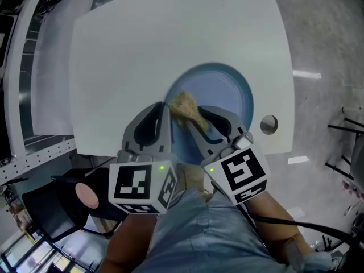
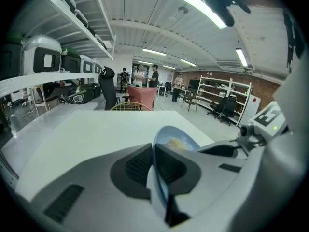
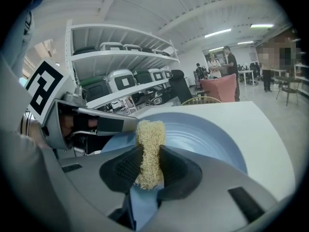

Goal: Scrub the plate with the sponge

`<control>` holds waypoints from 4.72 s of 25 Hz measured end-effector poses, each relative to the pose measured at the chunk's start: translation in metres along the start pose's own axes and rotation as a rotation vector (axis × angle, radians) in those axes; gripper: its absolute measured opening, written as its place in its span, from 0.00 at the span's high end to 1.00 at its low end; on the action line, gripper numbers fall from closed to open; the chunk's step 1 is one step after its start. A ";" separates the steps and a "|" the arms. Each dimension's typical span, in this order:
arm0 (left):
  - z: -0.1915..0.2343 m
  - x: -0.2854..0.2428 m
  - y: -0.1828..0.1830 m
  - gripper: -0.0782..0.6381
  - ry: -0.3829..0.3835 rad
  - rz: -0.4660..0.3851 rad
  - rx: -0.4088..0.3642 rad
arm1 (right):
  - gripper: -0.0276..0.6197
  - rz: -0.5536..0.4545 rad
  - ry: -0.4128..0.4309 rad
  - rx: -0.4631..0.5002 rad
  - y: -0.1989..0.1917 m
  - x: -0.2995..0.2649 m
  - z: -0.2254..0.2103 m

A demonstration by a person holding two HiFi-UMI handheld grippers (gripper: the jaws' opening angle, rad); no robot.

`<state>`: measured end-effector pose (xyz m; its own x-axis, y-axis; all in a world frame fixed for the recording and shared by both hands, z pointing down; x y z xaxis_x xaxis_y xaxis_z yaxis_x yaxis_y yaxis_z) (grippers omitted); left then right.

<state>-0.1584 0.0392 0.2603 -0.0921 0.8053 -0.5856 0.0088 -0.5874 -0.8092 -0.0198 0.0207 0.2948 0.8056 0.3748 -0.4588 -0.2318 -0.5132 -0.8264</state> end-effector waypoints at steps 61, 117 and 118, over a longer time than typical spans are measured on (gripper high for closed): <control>-0.010 -0.010 0.007 0.86 -0.027 0.005 -0.097 | 0.79 0.161 -0.256 -0.198 -0.073 0.067 -0.060; 0.001 -0.026 0.029 0.84 -0.104 0.033 0.002 | 0.79 0.144 -0.269 0.018 0.052 -0.020 -0.090; 0.001 -0.026 0.029 0.84 -0.105 0.030 0.002 | 0.79 0.139 -0.264 0.027 0.053 -0.022 -0.087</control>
<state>-0.1571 0.0009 0.2520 -0.1952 0.7749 -0.6012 0.0111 -0.6112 -0.7914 -0.0020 -0.0819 0.2893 0.5963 0.4919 -0.6344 -0.3472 -0.5545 -0.7563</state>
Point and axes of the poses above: the fingertips, and each gripper's own axes: x backward along the fingers, z to its left, y out of its top, the point moved 9 cm from there along x, backward along the fingers, and after that the axes turned 4 degrees about y, right-handed, at the moved point
